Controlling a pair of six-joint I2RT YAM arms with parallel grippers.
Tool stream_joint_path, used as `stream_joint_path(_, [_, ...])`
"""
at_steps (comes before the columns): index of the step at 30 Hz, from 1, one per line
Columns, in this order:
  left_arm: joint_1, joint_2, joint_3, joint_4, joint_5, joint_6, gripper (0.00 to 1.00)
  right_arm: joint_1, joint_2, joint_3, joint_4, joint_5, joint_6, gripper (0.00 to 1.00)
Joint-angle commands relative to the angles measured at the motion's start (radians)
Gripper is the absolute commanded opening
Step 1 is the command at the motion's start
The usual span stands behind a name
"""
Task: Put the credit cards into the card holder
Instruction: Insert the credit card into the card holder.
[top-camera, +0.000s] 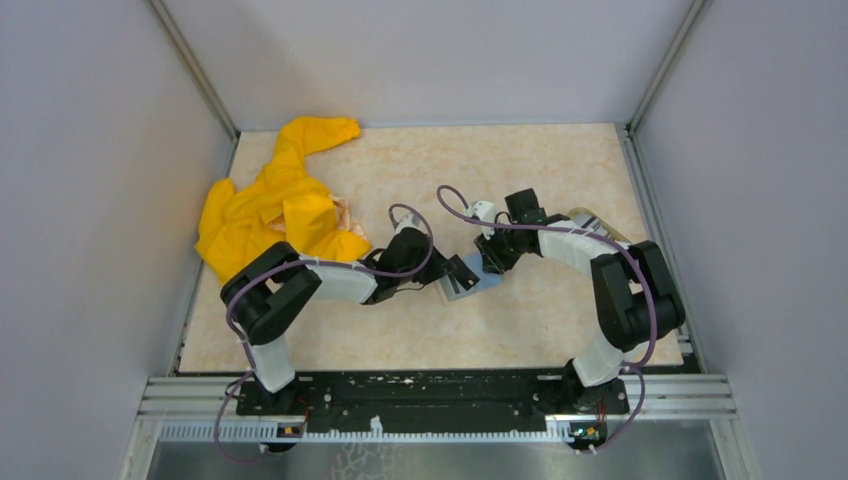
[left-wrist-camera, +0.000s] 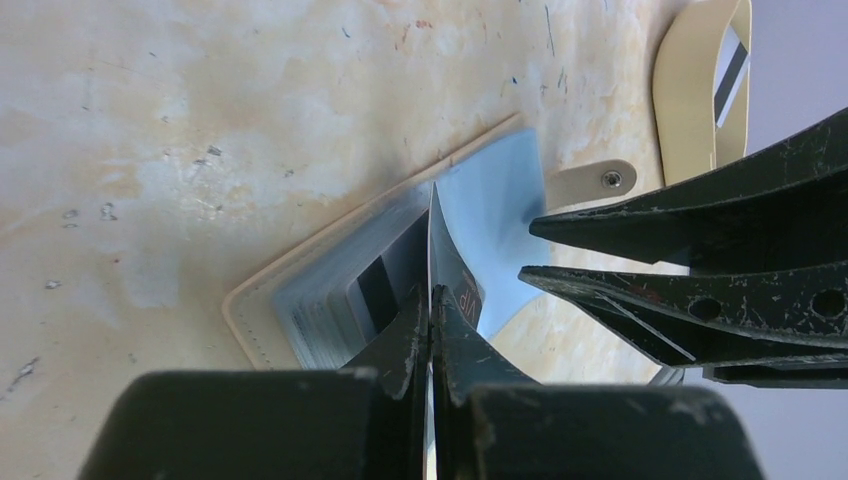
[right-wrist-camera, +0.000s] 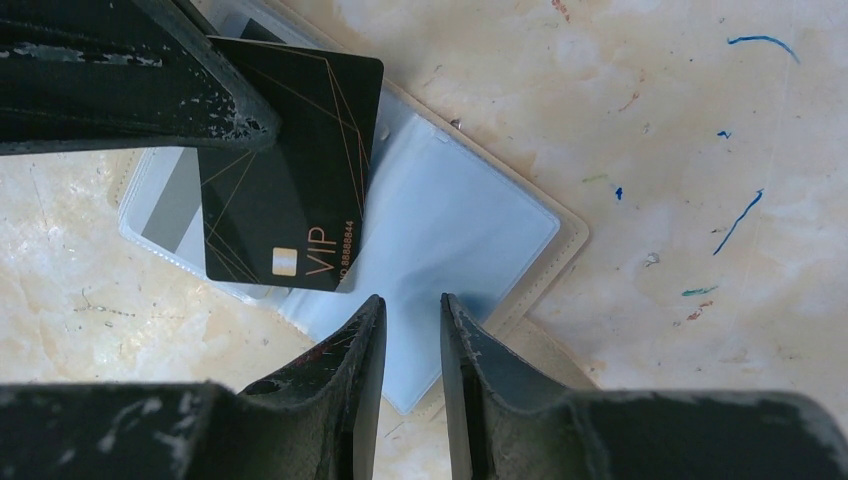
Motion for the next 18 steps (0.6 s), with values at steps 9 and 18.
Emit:
stream_joint_path(9, [-0.008, 0.007, -0.019, 0.000, 0.055, -0.004, 0.00, 0.006, -0.025, 0.054, 0.000, -0.014, 0.007, 0.27])
stream_joint_path(18, [-0.010, 0.044, -0.023, 0.042, 0.101, -0.030, 0.00, 0.005, -0.039, 0.053, 0.002, -0.015, 0.007, 0.27])
